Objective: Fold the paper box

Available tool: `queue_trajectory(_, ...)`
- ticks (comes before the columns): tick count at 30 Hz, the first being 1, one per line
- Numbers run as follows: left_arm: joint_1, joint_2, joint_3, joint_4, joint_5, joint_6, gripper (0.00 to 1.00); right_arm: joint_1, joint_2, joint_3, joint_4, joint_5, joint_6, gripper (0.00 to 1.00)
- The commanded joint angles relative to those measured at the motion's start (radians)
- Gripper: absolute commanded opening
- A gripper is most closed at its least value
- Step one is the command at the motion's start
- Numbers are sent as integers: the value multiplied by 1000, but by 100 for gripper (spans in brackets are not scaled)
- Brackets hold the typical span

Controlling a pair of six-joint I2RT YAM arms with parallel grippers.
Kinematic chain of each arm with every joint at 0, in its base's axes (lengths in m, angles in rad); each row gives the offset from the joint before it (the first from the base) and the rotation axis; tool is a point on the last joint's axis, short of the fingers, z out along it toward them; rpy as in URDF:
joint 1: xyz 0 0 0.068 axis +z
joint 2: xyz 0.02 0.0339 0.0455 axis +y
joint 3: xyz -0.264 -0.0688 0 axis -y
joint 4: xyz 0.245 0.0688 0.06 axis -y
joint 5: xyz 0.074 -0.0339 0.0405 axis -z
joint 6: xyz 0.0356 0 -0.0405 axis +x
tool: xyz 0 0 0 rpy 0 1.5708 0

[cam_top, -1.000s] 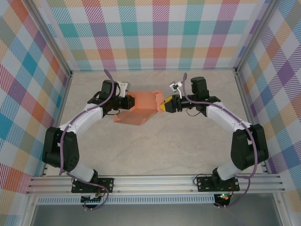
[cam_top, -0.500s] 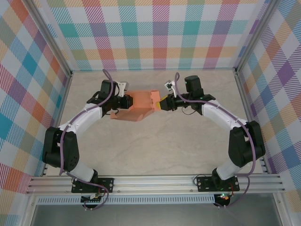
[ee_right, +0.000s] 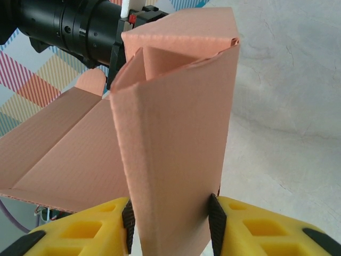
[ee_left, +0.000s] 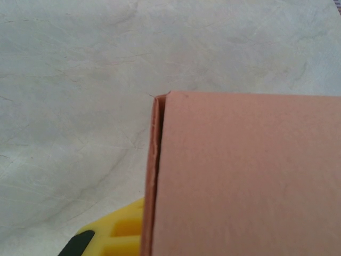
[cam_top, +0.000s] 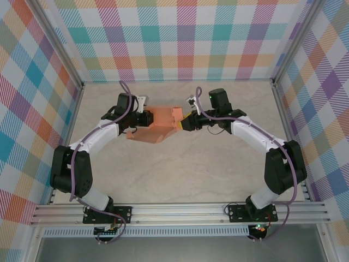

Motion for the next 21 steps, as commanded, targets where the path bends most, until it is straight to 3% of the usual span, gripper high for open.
queue_trajectory(1, -20, 8, 39, 19, 45, -8, 0, 36, -24, 41, -37, -70, -52, 44)
queue_trajectory(8, -19, 9, 33, 17, 39, -5, 0, 26, -64, 42, -66, -83, -67, 48)
queue_trajectory(21, -19, 8, 23, 22, 31, -8, 0, -6, -99, 31, -76, -128, -37, 45)
